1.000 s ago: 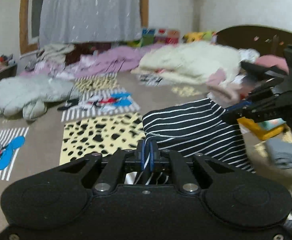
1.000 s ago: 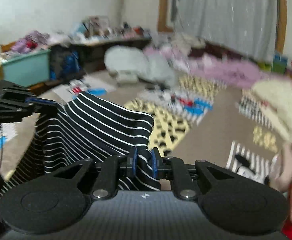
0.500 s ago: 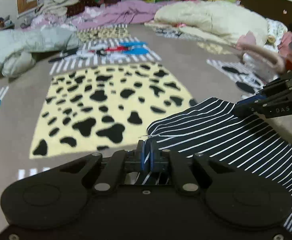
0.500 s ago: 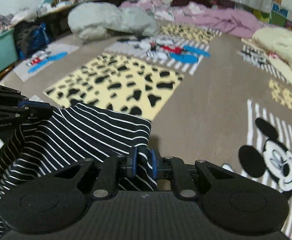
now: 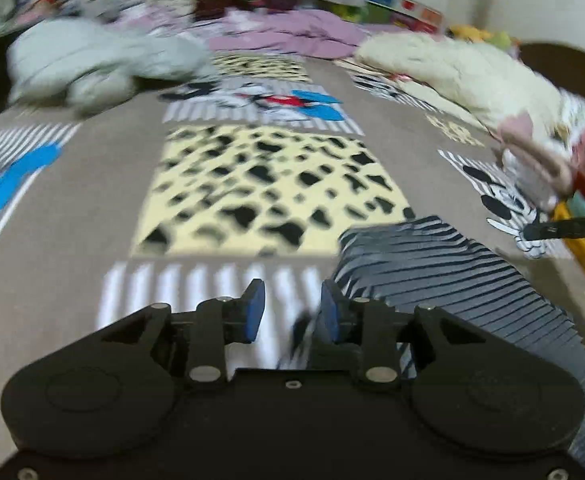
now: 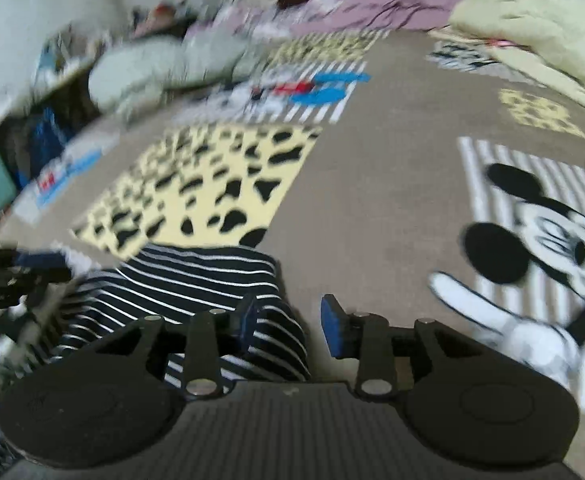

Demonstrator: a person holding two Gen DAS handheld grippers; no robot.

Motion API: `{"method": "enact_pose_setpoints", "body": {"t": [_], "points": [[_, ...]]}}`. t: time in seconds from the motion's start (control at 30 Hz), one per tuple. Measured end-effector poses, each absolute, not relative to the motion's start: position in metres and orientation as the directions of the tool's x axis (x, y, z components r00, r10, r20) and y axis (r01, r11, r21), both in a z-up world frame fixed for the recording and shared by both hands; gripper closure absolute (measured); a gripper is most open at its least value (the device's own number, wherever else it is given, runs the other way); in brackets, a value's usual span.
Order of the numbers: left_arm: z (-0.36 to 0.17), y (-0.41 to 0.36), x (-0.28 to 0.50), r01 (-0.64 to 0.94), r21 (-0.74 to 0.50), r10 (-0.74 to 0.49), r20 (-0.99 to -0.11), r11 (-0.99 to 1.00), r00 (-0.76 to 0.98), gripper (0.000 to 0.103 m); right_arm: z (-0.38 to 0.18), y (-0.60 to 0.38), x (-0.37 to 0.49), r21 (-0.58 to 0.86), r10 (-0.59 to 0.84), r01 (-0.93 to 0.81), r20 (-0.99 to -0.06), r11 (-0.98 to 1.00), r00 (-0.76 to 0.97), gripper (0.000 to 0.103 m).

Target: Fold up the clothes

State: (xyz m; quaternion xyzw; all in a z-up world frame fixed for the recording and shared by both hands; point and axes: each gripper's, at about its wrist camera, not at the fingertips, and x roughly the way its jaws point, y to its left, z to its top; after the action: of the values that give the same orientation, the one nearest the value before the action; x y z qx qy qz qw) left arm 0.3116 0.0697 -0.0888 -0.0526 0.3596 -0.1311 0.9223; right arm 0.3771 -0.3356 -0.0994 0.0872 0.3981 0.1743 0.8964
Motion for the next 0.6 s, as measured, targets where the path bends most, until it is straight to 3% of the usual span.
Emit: {"method": "enact_pose_setpoints", "body": {"t": [0.07, 0.43, 0.6], "points": [[-0.089, 0.092, 0.271, 0.136, -0.247, -0.27, -0.66, 0.959, 0.702, 0.058, -0.093, -0.358, 0.348, 0.367, 0.406, -0.203, -0.648, 0.908, 0.645, 0.066], [-0.112, 0.147, 0.088, -0.175, -0.494, -0.265, -0.694, 0.852, 0.67, 0.05, -0.139, -0.445, 0.146, 0.683, 0.379, 0.094, -0.508, 0.724, 0.774, 0.06], [-0.129, 0.148, 0.053, -0.258, -0.557, -0.279, -0.699, 0.789, 0.659, 0.05, -0.168, -0.432, 0.102, 0.718, 0.384, 0.121, -0.498, 0.685, 0.778, 0.056]]}}
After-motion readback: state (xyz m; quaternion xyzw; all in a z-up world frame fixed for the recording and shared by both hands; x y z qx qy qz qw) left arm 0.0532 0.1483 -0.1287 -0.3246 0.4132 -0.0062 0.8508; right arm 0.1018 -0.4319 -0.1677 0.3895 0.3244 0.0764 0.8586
